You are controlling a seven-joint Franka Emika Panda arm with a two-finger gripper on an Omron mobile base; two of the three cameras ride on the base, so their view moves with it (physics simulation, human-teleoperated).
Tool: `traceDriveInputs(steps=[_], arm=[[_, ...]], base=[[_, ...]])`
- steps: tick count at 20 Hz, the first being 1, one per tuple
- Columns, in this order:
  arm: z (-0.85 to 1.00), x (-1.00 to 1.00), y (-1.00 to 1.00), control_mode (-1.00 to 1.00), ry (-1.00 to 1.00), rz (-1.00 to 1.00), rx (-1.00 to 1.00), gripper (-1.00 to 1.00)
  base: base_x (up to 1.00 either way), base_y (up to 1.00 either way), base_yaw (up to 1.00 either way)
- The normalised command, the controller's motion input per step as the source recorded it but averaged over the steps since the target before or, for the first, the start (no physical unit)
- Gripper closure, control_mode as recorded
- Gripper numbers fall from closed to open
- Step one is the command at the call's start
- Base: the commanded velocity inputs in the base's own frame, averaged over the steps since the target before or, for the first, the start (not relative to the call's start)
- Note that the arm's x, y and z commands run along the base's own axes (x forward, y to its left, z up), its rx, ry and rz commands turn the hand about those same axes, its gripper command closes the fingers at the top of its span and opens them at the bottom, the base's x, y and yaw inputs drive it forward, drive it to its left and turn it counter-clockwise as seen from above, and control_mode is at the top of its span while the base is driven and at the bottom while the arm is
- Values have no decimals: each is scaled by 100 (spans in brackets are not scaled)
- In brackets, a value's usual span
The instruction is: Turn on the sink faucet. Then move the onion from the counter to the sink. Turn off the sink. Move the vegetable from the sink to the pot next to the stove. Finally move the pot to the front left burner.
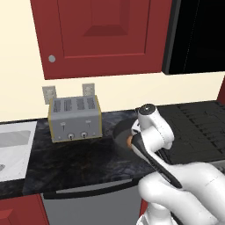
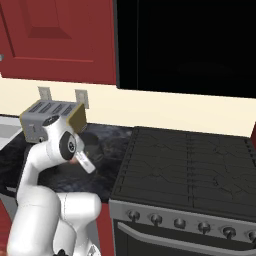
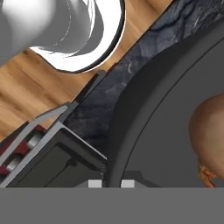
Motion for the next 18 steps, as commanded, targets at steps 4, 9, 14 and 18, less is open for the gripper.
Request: traceDriveInputs(steps=[4,9,14,18], arm=[[30,-5,-81,-100,0,-20,2,100],[21,-5,-86,-100,0,-20,5,100],[8,-1,-85,-100,1,-19,5,100],[1,0,-81,-100,0,-18,4,100]], base=[[0,0,0],[0,0,0],[0,0,0],[0,0,0]])
